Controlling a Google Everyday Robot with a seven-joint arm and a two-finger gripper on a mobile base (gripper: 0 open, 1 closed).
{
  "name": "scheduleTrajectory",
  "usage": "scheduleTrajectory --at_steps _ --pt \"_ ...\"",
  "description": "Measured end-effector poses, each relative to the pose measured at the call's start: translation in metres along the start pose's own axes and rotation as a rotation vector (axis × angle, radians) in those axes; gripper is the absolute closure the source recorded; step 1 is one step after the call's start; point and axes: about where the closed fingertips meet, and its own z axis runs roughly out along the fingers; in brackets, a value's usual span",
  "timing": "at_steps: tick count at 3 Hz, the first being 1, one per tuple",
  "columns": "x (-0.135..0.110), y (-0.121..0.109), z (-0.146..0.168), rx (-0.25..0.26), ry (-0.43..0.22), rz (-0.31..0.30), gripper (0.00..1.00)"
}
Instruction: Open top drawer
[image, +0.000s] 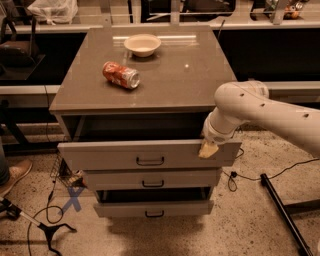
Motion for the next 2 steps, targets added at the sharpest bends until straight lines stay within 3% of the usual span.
scheduleTrajectory --at_steps 1,2 --pt "0.000 0.000 0.000 0.000 0.000 0.000 1.00" --pt "0.007 0.021 0.002 -0.022 0.015 0.008 1.00"
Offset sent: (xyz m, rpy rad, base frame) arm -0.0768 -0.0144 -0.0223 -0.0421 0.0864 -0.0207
